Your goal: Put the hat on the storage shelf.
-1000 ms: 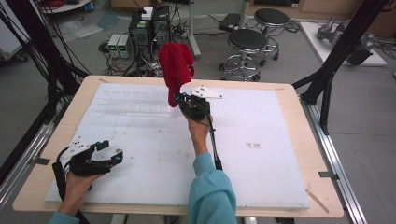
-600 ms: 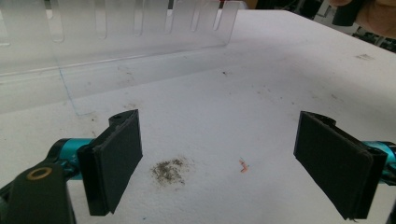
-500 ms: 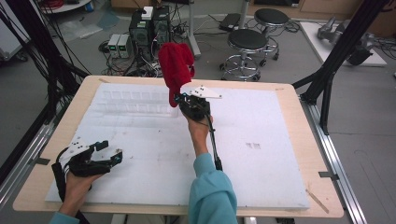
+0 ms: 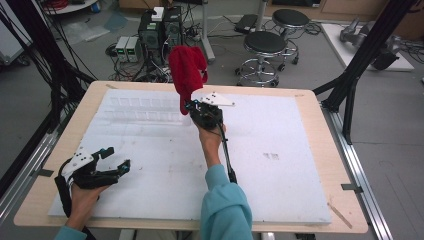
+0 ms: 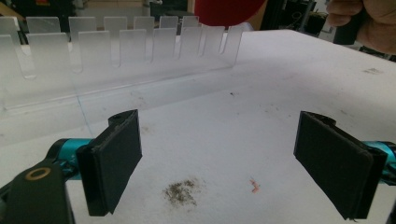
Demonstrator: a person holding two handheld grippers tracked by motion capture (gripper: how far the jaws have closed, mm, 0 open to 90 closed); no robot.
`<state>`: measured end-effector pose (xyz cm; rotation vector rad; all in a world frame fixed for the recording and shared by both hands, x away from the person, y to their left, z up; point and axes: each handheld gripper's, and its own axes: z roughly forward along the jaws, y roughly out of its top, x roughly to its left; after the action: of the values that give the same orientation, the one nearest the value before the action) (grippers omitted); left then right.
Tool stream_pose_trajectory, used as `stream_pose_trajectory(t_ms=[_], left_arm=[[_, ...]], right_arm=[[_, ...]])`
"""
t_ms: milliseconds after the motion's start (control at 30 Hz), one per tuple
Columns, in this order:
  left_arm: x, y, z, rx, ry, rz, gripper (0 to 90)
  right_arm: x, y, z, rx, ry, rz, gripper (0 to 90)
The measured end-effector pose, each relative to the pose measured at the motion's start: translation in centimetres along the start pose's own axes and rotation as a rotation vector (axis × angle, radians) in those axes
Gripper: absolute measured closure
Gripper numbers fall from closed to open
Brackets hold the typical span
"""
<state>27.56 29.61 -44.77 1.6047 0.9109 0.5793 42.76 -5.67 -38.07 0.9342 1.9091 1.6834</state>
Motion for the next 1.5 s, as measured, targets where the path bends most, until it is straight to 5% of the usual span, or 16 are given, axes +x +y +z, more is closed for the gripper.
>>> stream_pose_trajectory(t_ms=[300,500,800,1033,1200,1300,1500], left_arm=[[-0.1,0.0,-0.1,-0.011,0.000,0.016,15.4],[-0.1,-0.1,-0.1,-0.011,-0.002,0.014,15.4],[-0.1,-0.1,-0.1,-0.011,-0.003,0.015,15.4],[-0.1,-0.1,-0.1,-0.010,-0.002,0.015,15.4],[-0.1,-0.1,-0.1,-0.010,-0.001,0.015,15.4],[-0.1,-0.1,-0.1,-0.012,-0.002,0.013,15.5],[0.0,-0.1,-0.1,-0.012,-0.003,0.013,15.5]], right_arm=[[0.9,0.3,0.0,0.020,-0.058,-0.060,86.1],[0.1,0.0,0.0,0.007,-0.032,0.028,86.1],[0.6,0.1,0.1,0.025,-0.007,0.006,86.0],[1.5,0.2,0.1,0.046,-0.024,-0.059,86.0],[2.2,0.0,0.5,0.053,-0.059,-0.031,86.0],[2.8,-0.8,0.8,0.070,-0.084,-0.061,86.0],[2.1,-1.3,0.7,0.058,-0.074,-0.014,86.0]])
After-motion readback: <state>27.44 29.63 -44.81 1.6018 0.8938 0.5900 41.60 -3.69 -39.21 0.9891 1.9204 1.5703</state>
